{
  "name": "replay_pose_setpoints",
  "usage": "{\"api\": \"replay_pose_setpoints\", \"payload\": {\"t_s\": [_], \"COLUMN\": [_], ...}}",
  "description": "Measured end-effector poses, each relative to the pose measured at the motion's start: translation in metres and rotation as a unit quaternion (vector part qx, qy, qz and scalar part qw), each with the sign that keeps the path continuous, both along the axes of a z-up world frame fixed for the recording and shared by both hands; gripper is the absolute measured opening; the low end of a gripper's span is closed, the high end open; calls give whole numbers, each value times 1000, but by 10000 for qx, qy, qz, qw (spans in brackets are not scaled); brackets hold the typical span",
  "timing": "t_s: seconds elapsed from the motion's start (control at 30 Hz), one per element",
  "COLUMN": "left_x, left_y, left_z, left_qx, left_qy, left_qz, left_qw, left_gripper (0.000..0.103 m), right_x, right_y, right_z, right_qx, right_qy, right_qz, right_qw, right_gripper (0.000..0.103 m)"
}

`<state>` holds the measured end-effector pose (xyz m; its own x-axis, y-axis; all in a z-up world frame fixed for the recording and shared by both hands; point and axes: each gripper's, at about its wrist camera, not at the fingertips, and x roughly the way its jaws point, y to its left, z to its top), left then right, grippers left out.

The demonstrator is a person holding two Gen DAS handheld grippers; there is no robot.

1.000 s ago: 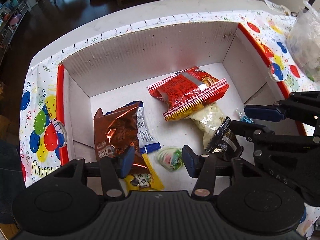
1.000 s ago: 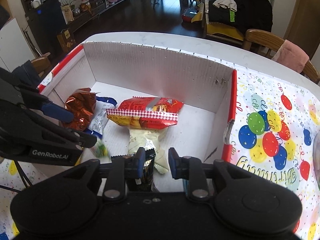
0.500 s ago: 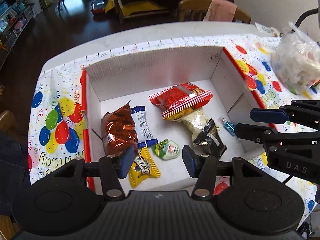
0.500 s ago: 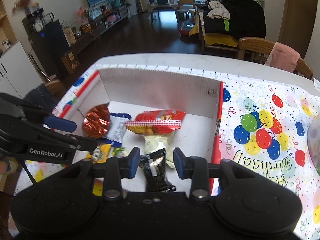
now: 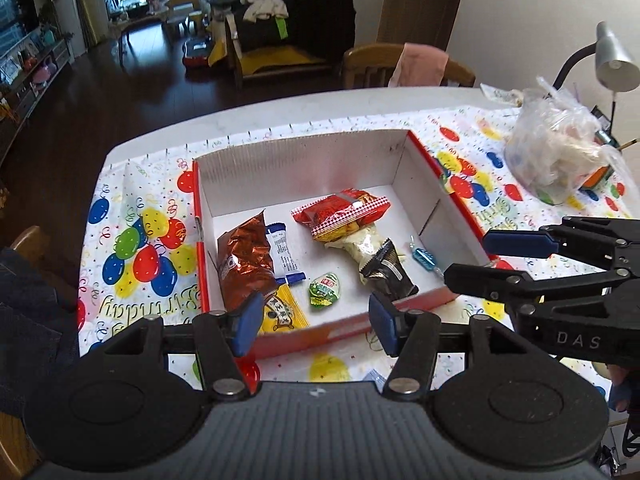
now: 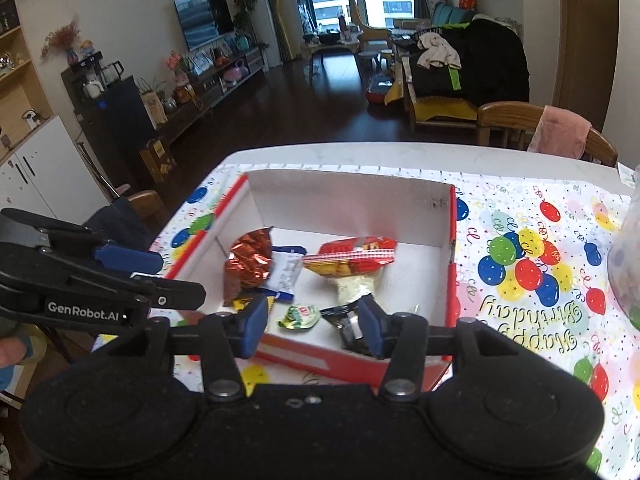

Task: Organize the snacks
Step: 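Withdraw both tools from the box and move toward the silver packet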

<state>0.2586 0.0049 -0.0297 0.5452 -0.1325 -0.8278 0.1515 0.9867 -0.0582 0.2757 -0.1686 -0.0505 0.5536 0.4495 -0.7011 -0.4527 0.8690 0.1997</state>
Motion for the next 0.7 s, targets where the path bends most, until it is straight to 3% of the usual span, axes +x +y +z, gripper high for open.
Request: {"api": "replay_pose_setpoints", "payload": {"t_s": [0.2, 0.33, 0.6, 0.7], "left_x": [-28, -46, -74, -84], "left_y": [10, 17, 31, 37], "left_z": [8, 9, -4, -12], "left_qx": [-100, -121, -99, -139], "left_qy": [-138, -214, -209, -174], "left_qz": [56, 134, 248, 315], "left_qw": [9998, 9996, 9994, 9993], "left_gripper": [58, 66, 68, 73], "right_x": [-23, -39, -71, -82], "right_y": [1, 2, 17, 22], "right_z": [4, 3, -4, -9], "right_qx": [95, 171, -19, -41], "right_qy": [-81, -75, -164, -146], "right_qz": [63, 87, 313, 393], "right_qw": [9999, 9998, 9994, 9991], "right_gripper": [67, 73, 88, 94]}}
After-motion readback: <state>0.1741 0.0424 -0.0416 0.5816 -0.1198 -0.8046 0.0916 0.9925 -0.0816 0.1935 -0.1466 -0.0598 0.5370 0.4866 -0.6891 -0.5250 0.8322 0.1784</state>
